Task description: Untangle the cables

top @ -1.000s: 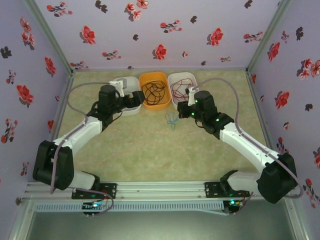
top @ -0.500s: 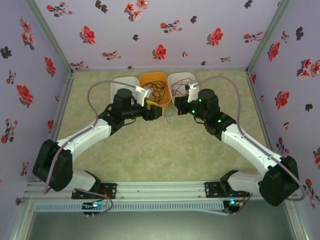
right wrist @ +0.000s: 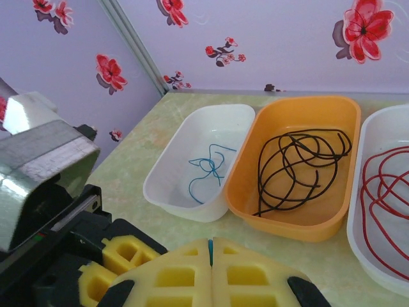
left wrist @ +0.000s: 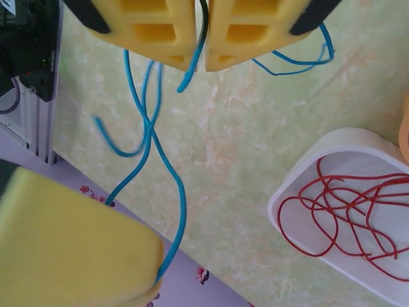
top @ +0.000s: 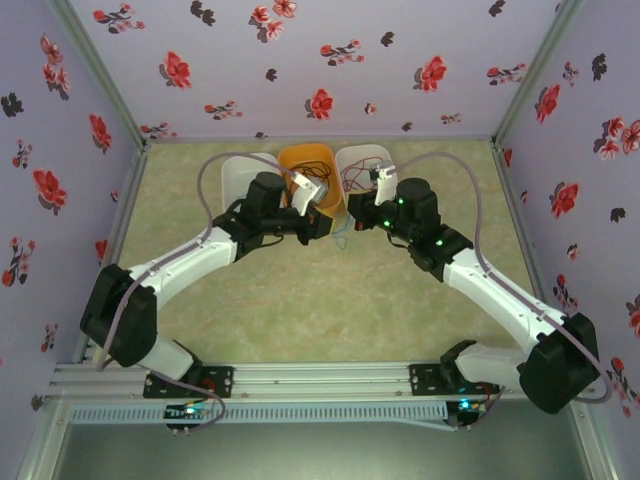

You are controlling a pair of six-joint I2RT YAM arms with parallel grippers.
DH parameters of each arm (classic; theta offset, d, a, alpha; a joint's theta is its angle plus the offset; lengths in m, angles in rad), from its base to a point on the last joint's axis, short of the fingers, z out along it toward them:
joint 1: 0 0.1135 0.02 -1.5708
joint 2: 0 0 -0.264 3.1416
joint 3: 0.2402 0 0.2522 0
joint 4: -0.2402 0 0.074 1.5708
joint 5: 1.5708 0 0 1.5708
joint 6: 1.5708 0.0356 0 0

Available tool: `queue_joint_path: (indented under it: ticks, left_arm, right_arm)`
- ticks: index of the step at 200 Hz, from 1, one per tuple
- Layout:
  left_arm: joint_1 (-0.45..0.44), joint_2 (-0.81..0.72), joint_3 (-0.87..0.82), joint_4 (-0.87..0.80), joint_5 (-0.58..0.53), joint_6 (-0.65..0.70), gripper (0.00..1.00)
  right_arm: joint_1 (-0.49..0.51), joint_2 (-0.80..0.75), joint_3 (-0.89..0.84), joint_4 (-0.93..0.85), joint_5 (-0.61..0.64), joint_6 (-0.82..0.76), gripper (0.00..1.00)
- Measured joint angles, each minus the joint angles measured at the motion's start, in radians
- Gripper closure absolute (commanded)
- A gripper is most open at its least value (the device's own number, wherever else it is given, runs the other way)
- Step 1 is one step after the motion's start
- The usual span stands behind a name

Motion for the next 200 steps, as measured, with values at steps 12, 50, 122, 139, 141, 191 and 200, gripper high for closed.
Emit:
queue_joint_path:
  ticks: [12, 50, 122, 139, 141, 191, 200]
  left_arm:
    - [0.0, 0.0, 0.0, 0.002, 0.0, 0.001, 1.0]
    - [0.0, -0.012, -0.004, 0.0, -0.034, 0.005, 1.0]
    - [0.009, -0.169, -0.034, -0.013, -0.167, 0.019, 1.0]
    - [0.019, -0.209, -0.037, -0.029, -0.201, 0.032, 1.0]
    - [0.02, -0.214, -0.037, -0.031, -0.205, 0.034, 1.0]
    - [0.034, -0.317, -0.037, -0.096, -0.282, 0.084, 1.0]
    - [0.037, -0.334, -0.037, -0.104, -0.291, 0.088, 1.0]
  right_arm:
    - [0.0, 0.0, 0.0, 0.0, 0.0, 0.0, 0.97]
    - [0.0, 0.0, 0.0, 0.0, 0.015, 0.0, 0.88]
    - [0.0, 0.0, 0.0, -0.067, 0.138, 0.011, 0.88]
    - [-0.003, 0.0, -0.001, -0.089, 0.169, 0.012, 0.88]
    - [-0.003, 0.0, -0.002, -0.091, 0.172, 0.012, 0.88]
    - [-0.049, 0.006, -0.002, -0.189, 0.299, 0.078, 0.87]
    - [-0.07, 0.016, 0.001, -0.22, 0.327, 0.1, 0.83]
